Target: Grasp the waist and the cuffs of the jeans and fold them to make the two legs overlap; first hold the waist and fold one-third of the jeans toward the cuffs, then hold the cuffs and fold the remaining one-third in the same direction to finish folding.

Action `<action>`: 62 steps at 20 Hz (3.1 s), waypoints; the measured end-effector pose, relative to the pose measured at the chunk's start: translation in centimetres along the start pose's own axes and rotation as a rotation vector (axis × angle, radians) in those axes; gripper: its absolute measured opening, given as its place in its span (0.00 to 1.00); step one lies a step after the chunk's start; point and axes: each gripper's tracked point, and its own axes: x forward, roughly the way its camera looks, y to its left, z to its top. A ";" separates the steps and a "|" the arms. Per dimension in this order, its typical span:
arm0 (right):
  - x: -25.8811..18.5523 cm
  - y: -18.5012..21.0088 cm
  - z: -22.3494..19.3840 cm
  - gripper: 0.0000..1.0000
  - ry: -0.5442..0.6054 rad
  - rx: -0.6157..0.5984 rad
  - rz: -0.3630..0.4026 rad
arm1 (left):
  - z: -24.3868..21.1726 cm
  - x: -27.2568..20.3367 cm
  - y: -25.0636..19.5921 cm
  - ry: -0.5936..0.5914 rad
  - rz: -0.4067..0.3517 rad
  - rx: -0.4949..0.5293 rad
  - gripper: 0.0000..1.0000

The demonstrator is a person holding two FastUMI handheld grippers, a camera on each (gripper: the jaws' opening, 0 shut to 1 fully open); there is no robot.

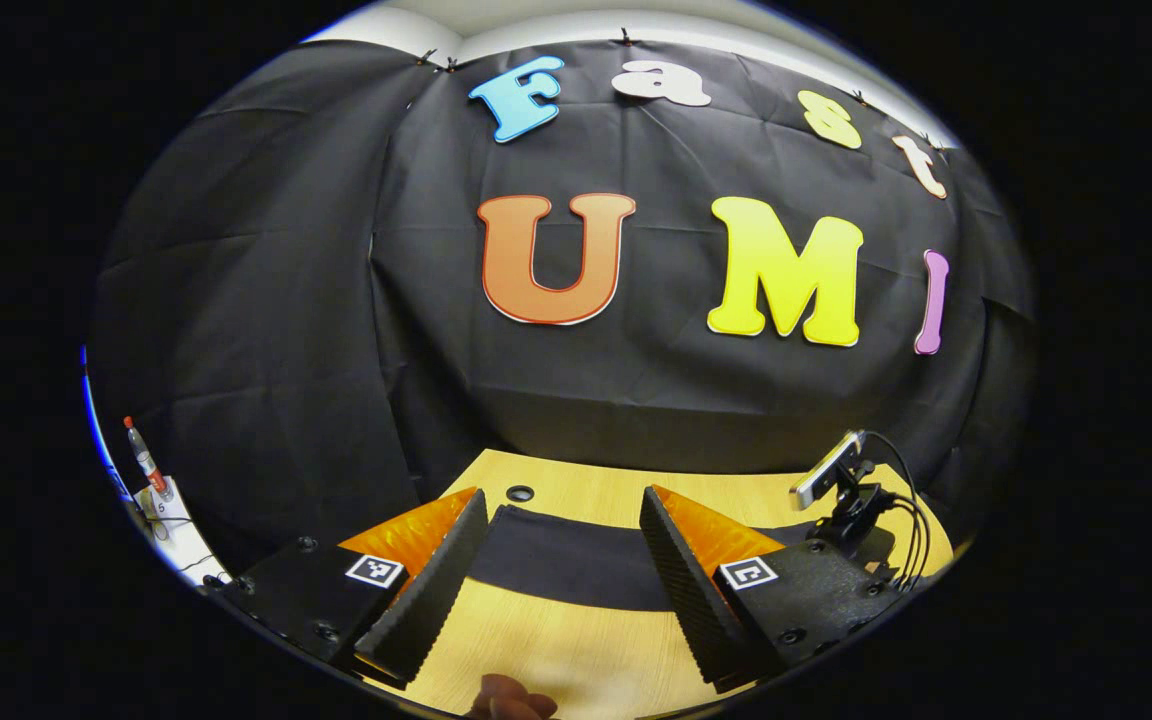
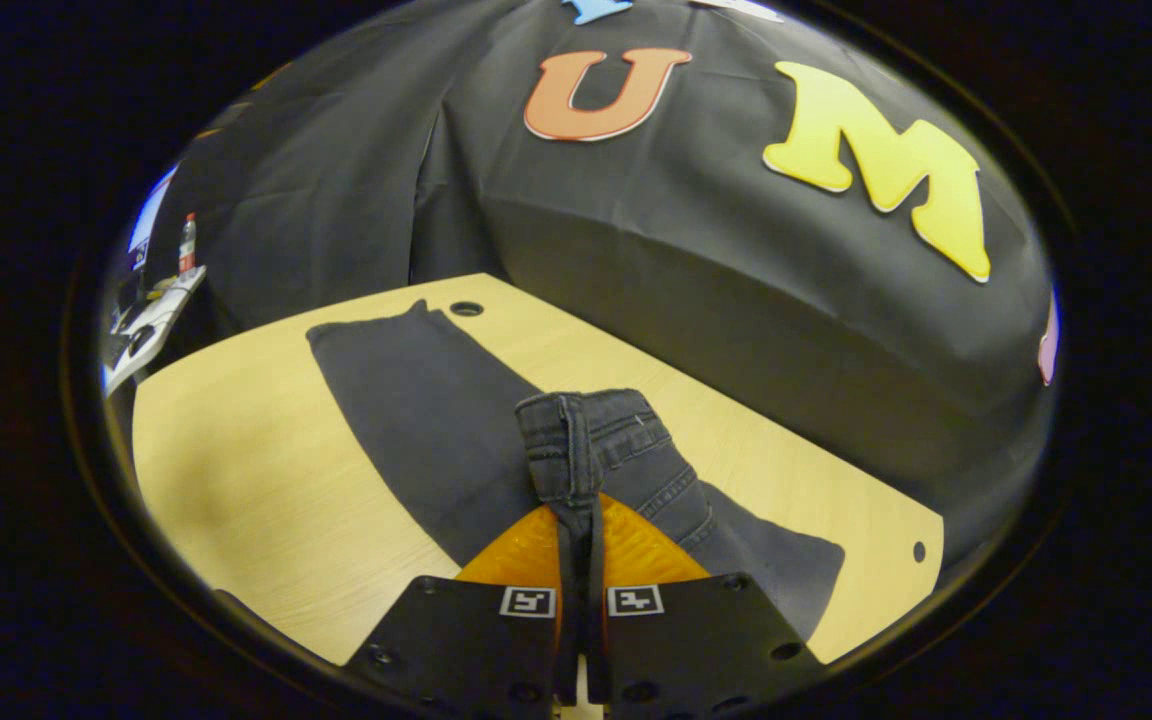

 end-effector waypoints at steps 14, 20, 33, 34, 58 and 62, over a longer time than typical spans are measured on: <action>0.4 4.0 -2.2 0.99 0.114 0.055 0.154 | -0.2 0.4 1.7 -0.014 0.040 -0.042 0.99; -2.1 2.9 2.2 0.99 -0.009 0.073 0.156 | -0.7 1.2 2.7 -0.020 0.058 -0.085 0.99; -14.6 -14.6 18.0 0.99 -0.490 0.289 -0.127 | -6.0 5.4 5.9 0.083 0.062 -0.269 0.99; -15.8 -16.0 18.0 0.98 -0.509 0.302 -0.155 | -6.8 5.8 6.0 0.097 0.051 -0.301 0.99; -30.5 -32.1 11.3 0.98 -0.574 0.423 -0.598 | -20.1 12.4 10.5 0.345 0.100 -1.120 0.99; -30.7 -33.1 9.6 0.98 -0.536 0.497 -0.613 | -20.3 13.6 10.6 0.368 0.120 -1.172 0.99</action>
